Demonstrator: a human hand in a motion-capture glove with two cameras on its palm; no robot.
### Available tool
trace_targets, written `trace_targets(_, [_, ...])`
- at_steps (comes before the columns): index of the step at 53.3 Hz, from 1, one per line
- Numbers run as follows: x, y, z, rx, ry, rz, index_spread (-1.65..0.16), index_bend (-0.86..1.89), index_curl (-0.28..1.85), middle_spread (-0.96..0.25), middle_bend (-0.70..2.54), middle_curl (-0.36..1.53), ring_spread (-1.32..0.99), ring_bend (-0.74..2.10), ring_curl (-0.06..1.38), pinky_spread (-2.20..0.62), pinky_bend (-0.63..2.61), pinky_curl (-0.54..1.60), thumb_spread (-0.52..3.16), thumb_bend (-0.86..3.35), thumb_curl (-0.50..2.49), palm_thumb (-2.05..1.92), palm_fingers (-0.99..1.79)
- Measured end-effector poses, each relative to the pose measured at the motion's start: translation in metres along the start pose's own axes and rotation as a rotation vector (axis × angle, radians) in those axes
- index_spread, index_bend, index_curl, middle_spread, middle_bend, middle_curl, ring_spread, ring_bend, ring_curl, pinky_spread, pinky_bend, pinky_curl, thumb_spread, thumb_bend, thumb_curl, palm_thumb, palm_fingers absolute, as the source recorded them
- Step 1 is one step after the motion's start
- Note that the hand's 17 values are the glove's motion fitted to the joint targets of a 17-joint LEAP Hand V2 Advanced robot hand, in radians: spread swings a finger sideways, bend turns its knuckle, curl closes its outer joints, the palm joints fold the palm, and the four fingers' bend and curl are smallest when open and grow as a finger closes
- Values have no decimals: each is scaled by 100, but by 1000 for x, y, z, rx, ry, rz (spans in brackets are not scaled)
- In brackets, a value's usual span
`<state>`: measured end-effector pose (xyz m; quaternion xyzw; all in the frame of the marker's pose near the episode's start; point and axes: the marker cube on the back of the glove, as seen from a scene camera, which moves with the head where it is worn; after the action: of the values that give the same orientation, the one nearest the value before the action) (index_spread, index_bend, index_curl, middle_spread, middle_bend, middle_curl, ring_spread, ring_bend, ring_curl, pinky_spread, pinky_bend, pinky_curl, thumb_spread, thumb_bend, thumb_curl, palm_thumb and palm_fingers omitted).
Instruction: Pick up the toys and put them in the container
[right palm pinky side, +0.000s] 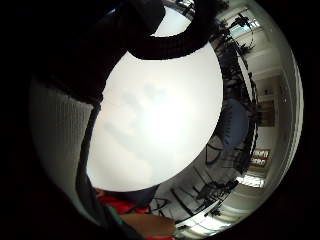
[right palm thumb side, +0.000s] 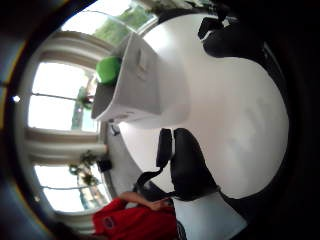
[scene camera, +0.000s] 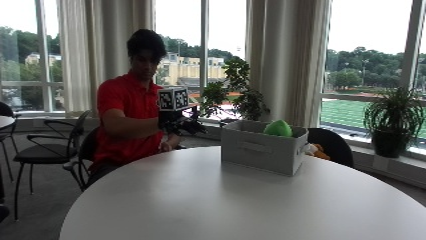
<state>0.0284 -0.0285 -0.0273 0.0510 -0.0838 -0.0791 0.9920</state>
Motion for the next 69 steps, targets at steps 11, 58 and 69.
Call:
trace_targets(11, [-2, 0, -3, 4, 7, 10, -43, 42, 48, -14, 18, 30, -13, 20, 34, 7, 59, 34, 128, -2, 35, 6, 16])
trace_targets(58, [2, -8, 1, 3, 23, -19, -43, 43, 48, -15, 18, 30, -13, 20, 34, 7, 58, 34, 128, -1, 35, 7, 16])
trace_targets(69, [-1, -4, 3, 0, 16, -2, -44, 43, 48, -15, 18, 30, -13, 20, 34, 7, 58, 34, 128, -1, 35, 7, 15])
